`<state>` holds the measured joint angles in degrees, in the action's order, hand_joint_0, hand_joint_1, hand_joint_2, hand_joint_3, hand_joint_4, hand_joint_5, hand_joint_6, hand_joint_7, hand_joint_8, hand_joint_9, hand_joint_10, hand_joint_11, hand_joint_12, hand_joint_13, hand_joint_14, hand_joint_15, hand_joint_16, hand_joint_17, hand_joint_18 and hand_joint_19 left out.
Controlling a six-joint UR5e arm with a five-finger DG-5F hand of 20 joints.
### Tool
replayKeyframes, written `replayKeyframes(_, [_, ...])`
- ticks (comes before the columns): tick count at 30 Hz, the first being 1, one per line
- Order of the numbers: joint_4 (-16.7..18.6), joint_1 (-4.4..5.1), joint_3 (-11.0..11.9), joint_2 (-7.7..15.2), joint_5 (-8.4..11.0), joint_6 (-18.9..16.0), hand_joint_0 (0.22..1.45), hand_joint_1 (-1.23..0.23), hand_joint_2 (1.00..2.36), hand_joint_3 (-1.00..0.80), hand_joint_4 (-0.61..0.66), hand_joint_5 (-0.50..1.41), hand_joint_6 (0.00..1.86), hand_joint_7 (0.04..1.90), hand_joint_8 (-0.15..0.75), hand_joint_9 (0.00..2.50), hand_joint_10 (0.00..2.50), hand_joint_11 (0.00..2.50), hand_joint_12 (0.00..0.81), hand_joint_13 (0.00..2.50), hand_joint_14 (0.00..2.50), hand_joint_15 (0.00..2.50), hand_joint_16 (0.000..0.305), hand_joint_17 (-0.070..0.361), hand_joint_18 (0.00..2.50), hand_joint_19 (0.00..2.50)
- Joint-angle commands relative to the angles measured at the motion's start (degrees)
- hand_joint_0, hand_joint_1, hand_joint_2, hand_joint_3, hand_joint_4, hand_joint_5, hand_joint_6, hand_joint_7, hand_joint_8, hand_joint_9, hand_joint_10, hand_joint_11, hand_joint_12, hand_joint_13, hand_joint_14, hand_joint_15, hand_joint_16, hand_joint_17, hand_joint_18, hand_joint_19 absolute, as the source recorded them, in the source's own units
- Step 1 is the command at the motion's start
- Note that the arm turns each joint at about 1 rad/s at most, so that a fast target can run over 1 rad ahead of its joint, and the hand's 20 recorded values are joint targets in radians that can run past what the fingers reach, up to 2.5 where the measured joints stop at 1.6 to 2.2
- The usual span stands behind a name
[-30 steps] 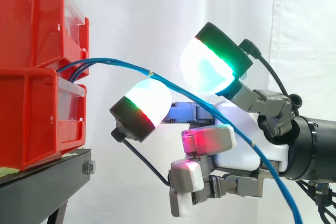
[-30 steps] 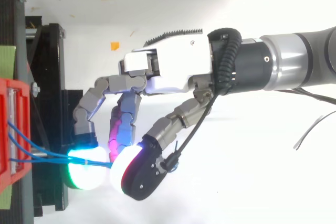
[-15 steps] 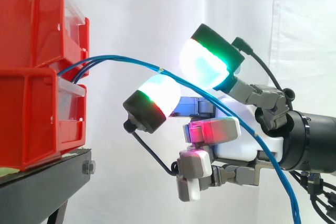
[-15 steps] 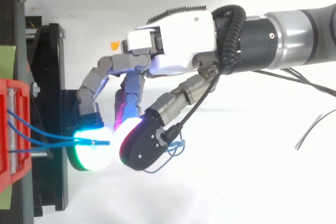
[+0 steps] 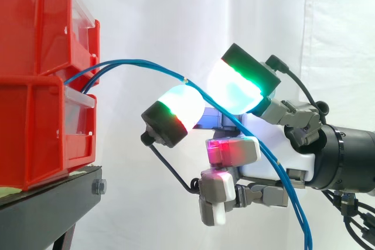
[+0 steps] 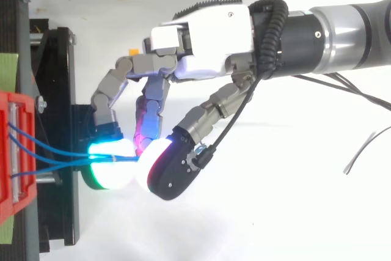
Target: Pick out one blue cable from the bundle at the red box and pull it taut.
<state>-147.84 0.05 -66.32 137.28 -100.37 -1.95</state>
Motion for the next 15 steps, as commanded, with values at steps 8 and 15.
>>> replayKeyframes(8, [0.00,-0.32,-0.04,0.01,0.00,0.80,0.79,-0.88,1.00,-0.50,-0.29,-0.11,0.97,0.96,0.274,1.33,0.03,0.95,0.322,1.12,0.02,0.57,0.040,0.090,0.93,0.60])
replayKeyframes(15, [0.00,-0.49,0.05,0.01,-0.09,0.80,0.58,-0.82,1.00,-0.50,-0.02,-0.09,0.93,0.70,0.280,1.33,0.03,0.94,0.328,1.11,0.02,0.58,0.041,0.092,0.93,0.61])
